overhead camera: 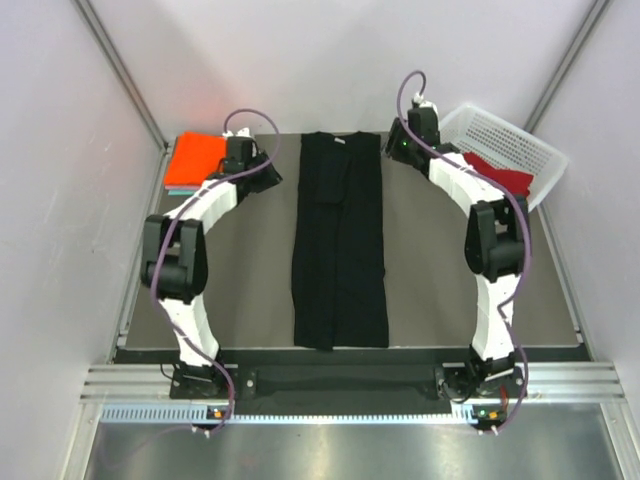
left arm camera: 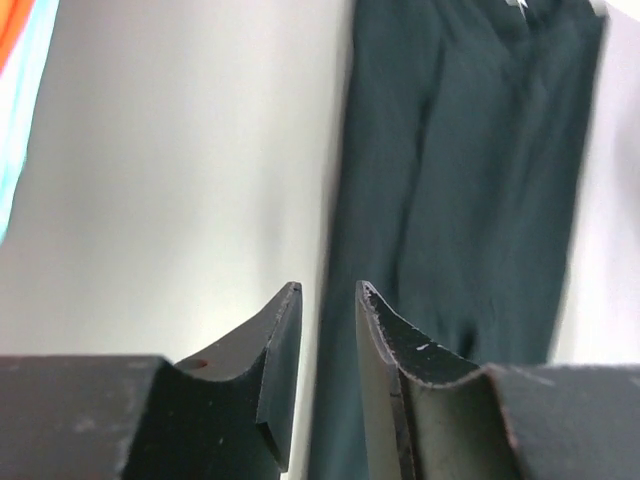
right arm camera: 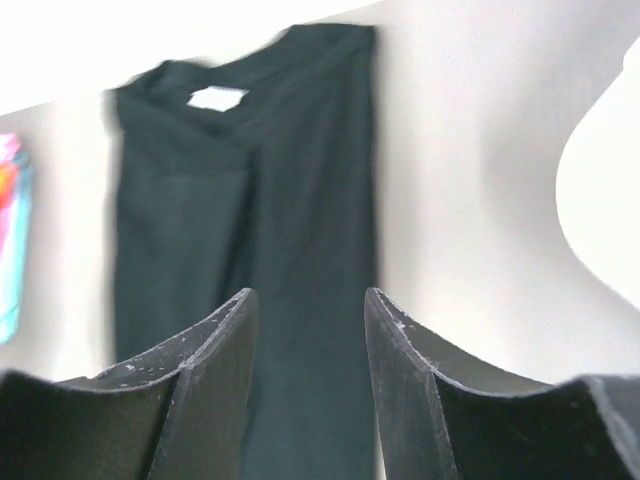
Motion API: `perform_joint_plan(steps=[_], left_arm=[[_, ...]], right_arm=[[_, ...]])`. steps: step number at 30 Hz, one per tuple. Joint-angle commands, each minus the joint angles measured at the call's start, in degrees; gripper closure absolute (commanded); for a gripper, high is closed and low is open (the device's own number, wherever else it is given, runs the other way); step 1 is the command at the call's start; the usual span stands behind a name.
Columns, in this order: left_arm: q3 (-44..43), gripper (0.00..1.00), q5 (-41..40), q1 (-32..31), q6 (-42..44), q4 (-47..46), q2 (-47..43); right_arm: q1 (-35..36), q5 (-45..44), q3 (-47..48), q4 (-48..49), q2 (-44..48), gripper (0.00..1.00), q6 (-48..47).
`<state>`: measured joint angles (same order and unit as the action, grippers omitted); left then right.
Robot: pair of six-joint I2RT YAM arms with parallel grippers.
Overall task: Fold and stack the t-shirts
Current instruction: Fold the tshirt
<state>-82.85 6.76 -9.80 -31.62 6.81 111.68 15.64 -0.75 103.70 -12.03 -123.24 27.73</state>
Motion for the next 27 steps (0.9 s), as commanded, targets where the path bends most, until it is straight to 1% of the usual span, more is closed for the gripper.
perform_joint_plan(steps=[1, 2, 3, 5, 6, 7, 8, 9, 11, 12, 14, 16, 19, 20, 22, 23, 27], left_arm=[[7.59, 0.67, 4.99, -0.65, 2.87, 7.59, -8.04], [9.53, 0.68, 7.36, -1.00, 3.22, 8.56, -9.45], [13.64, 0.68, 8.69, -1.96, 4.01, 9.09, -11.81], [17.53, 0.69, 9.67, -3.20, 4.63, 10.24, -14.46], [21.11, 0.68, 10.37, -4.60, 5.33, 10.42, -16.65], [22.63, 0.68, 10.72, -5.13, 5.42, 10.68, -17.71], [24.12, 0.68, 11.68, -5.75, 5.42, 10.51, -18.85], [27.27, 0.67, 13.26, -7.23, 5.51, 10.24, -21.04], [30.10, 0.64, 13.01, -9.00, 5.34, 9.98, -23.77], [32.64, 0.63, 12.49, -10.83, 4.90, 9.72, -26.31], [35.29, 0.59, 11.87, -11.90, 4.20, 8.41, -29.22], [38.19, 0.59, 11.43, -11.99, 3.32, 7.96, -29.94], [41.01, 0.58, 11.87, -12.34, 2.44, 6.29, -30.29], [42.06, 0.58, 11.52, -12.78, 2.26, 6.03, -30.47], [43.03, 0.58, 10.99, -13.05, 2.17, 5.67, -30.82], [43.38, 0.58, 10.12, -13.14, 2.17, 5.85, -30.99], [45.75, 0.55, 9.49, -13.31, 2.43, 5.06, -32.13]], right_arm=[[6.05, -2.93, -6.56, -5.61, 13.95, 0.53, -2.24], [7.20, -3.02, -8.76, -6.85, 15.82, 0.53, -1.37], [8.43, -2.76, -13.22, -8.08, 17.49, 0.54, -0.40], [11.77, -0.23, -17.98, -11.69, 21.89, 0.54, 2.05], [13.00, 2.05, -22.88, -12.66, 23.21, 0.54, 2.94], [15.19, 2.42, -25.63, -14.06, 24.44, 0.53, 3.64], [16.08, 2.95, -28.35, -14.25, 27.24, 0.52, 4.61], [16.87, 4.87, -33.69, -14.33, 28.74, 0.51, 4.79], [17.93, 6.81, -39.25, -13.46, 33.66, 0.50, 5.23], [17.94, 9.34, -44.32, -13.28, 35.42, 0.49, 5.41], [18.11, 11.03, -50.66, -13.54, 40.69, 0.48, 5.58], [18.02, 12.87, -54.64, -13.28, 46.21, 0.46, 5.59], [18.20, 15.25, -60.79, -12.76, 51.59, 0.45, 6.02], [18.20, 17.34, -63.94, -12.14, 52.65, 0.45, 6.55], [18.37, 18.85, -66.68, -10.56, 54.59, 0.44, 7.16], [18.55, 19.21, -69.13, -10.03, 55.29, 0.43, 7.69], [19.25, 20.18, -74.16, -6.78, 57.41, 0.42, 10.06]])
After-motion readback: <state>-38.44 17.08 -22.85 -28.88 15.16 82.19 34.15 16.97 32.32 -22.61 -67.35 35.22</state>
